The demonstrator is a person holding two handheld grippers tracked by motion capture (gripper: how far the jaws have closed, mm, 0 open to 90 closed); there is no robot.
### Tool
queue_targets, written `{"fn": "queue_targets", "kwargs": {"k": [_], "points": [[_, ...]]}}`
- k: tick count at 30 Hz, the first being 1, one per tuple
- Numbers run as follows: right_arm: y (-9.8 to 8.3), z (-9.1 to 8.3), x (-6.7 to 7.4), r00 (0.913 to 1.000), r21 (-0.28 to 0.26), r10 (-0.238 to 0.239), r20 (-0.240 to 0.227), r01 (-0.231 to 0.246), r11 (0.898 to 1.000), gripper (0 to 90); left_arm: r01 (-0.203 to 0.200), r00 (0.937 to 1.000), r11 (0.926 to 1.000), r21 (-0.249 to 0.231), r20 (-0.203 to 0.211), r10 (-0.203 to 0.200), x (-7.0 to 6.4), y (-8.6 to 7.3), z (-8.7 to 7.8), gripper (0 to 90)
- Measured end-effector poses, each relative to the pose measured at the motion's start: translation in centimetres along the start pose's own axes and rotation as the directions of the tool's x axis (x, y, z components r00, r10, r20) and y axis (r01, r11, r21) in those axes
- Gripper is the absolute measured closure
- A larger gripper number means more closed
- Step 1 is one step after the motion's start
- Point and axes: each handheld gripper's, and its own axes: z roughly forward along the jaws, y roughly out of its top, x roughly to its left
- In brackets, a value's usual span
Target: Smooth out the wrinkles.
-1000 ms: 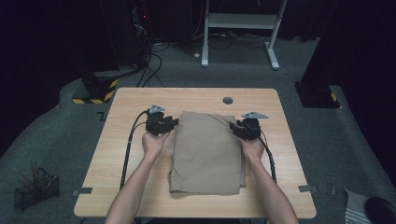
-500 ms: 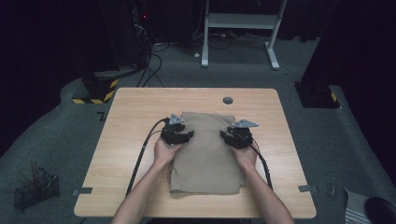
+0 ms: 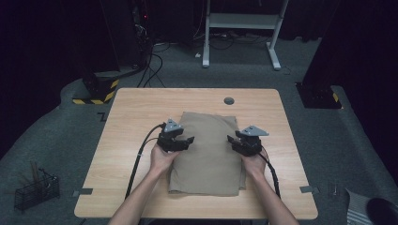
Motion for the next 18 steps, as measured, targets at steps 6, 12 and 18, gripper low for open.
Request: {"fn": "queue_targets", "kwargs": {"k": [6, 12, 18], "points": [[-0.6, 0.8, 1.4, 0.9981, 0.028, -0.029, -0.055, 0.031, 0.999, 54.3, 0.002, 0.9991, 0.9983, 0.057, -0.043, 0.001, 0.6, -1.7, 1.1, 37.2], [-1.9, 1.0, 0.0, 0.9996, 0.076, -0.011, 0.027, 0.009, 0.997, 53.5, 0.046, 0.9961, 0.9928, 0.111, -0.080, -0.037, 2.3, -3.0, 1.3, 33.3], [-2.2, -0.4, -0.1, 0.9996, 0.053, -0.003, 0.028, 0.002, 0.999, 53.3, 0.016, 0.9982, 0.9979, 0.063, -0.058, -0.013, 0.7, -3.2, -0.8, 32.8]]}}
